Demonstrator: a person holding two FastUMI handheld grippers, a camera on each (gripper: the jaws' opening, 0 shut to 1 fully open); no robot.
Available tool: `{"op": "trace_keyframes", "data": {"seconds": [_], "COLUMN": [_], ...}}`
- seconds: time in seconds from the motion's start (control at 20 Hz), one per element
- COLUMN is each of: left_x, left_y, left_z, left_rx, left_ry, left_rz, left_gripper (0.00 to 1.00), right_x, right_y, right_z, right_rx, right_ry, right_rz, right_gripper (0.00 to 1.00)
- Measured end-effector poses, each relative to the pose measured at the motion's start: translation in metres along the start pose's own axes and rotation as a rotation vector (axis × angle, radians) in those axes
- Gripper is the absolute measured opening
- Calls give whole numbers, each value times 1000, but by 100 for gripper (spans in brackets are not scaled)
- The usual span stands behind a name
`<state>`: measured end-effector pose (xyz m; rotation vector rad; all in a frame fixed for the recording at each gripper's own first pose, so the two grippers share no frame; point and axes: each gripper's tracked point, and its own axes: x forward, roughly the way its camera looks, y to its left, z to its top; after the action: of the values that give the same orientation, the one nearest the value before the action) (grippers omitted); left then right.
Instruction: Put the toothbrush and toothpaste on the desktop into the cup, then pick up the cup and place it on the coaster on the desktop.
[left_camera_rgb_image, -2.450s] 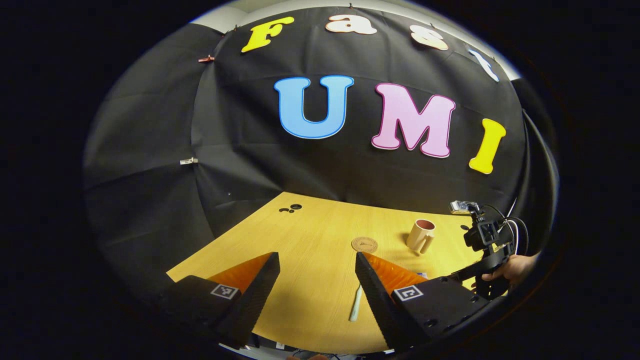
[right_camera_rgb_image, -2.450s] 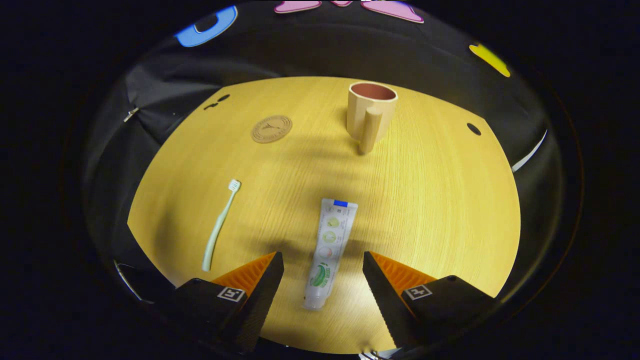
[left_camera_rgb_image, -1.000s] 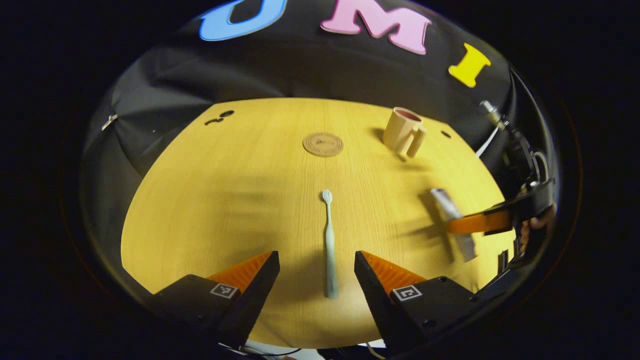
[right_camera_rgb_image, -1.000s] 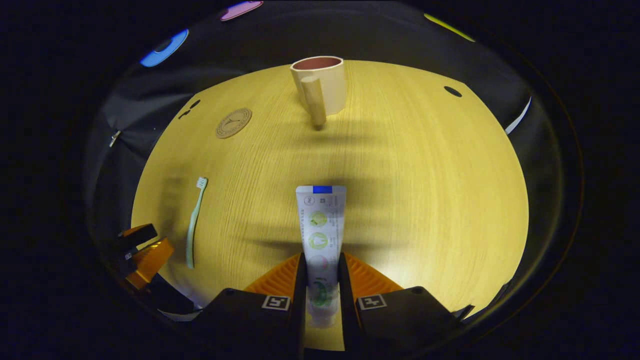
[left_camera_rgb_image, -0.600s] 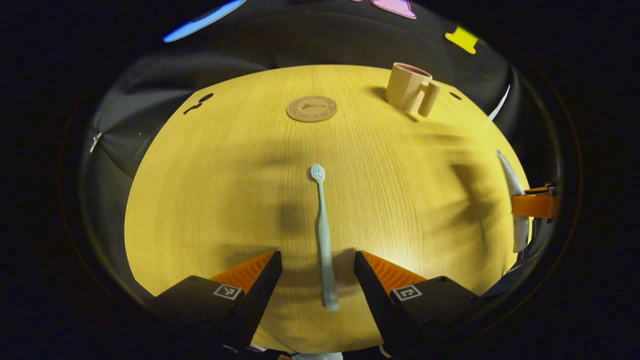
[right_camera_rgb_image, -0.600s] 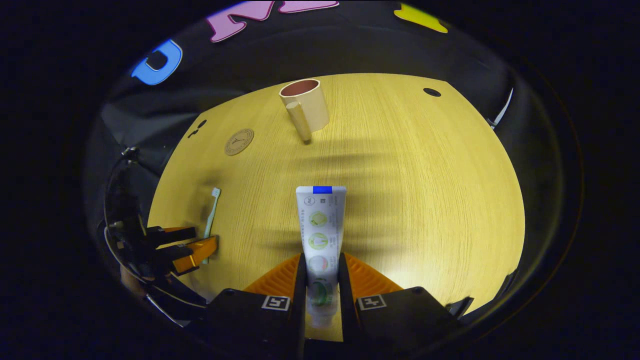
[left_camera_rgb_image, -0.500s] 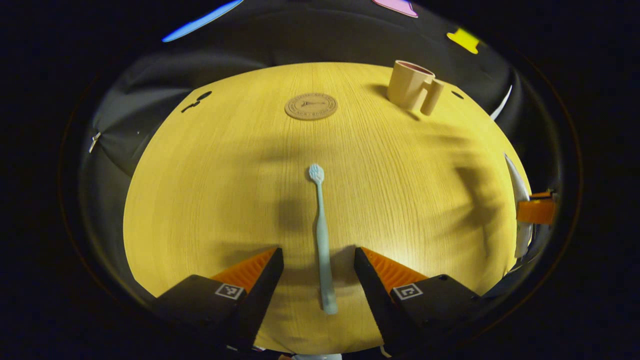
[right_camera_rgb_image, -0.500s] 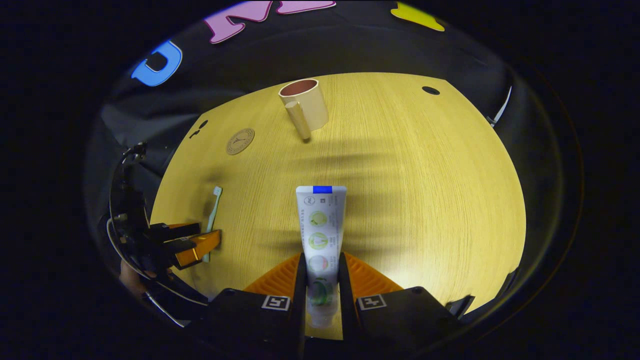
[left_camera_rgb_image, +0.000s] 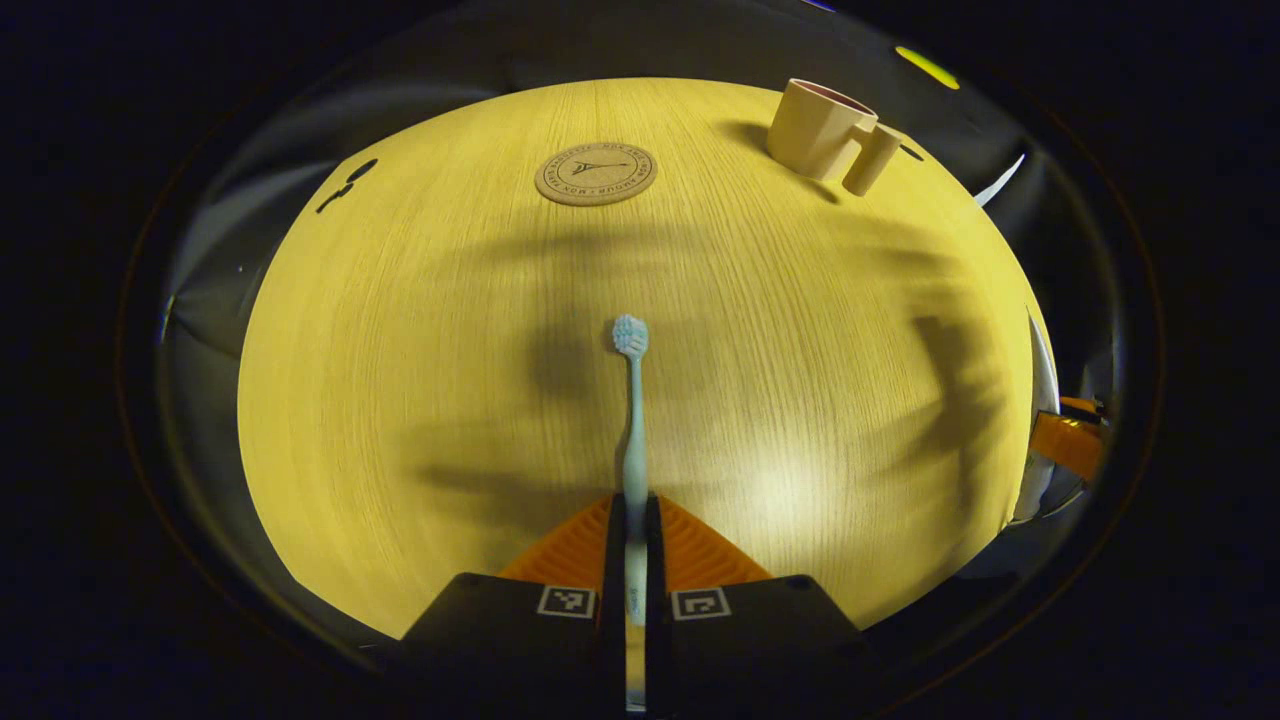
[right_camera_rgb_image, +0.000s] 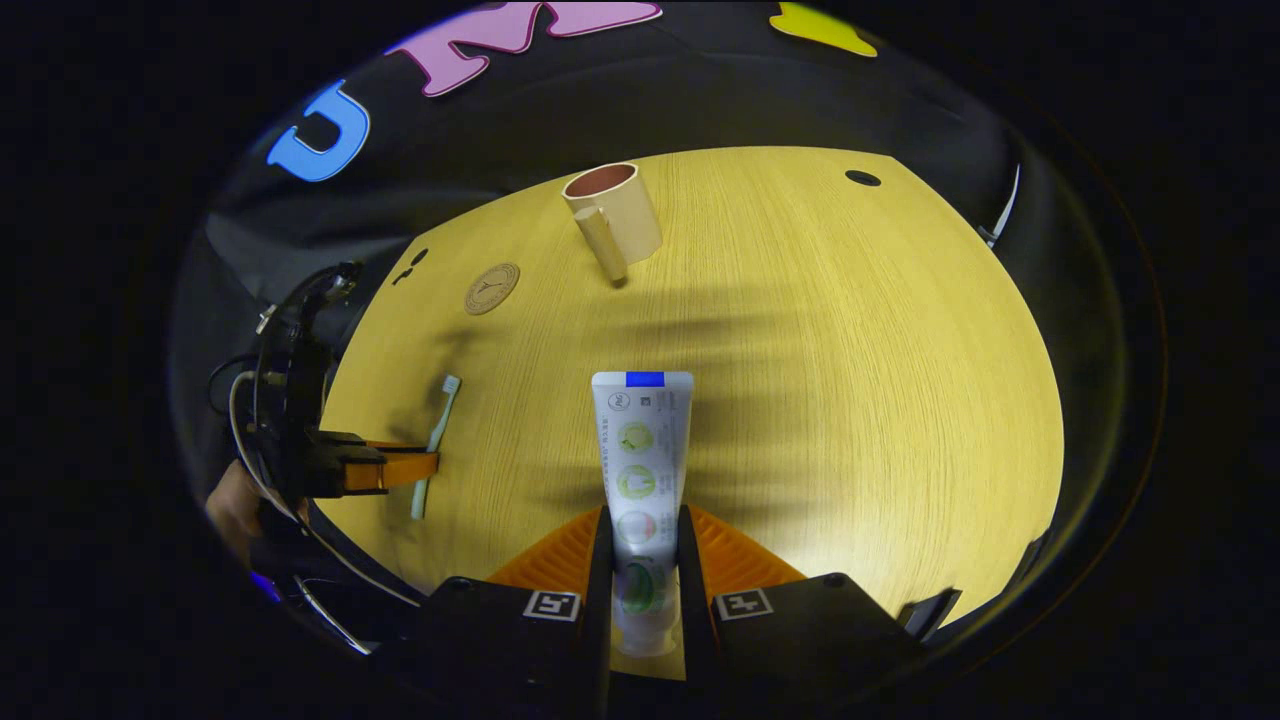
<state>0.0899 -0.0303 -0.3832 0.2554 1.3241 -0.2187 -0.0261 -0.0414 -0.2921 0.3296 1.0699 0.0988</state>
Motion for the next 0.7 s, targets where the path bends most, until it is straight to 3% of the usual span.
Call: {"op": "trace_keyframes", "data": {"seconds": [0.3,0.35,0.7], "left_x": [0,0,-10], "left_y": [0,1,2], "left_z": [3,2,-8], "left_rx": [-10,-16,-19], "left_ry": [-50,-61,-120], "left_rz": [16,19,9], "left_gripper": [2,7,7], "right_x": [-14,-17,-22], "right_y": [2,0,15], "right_z": [13,20,78], "right_rx": [8,-2,-18], "right_ry": [-49,-65,-185], "right_rz": [6,-4,-4], "right_gripper": [34,34,34]}}
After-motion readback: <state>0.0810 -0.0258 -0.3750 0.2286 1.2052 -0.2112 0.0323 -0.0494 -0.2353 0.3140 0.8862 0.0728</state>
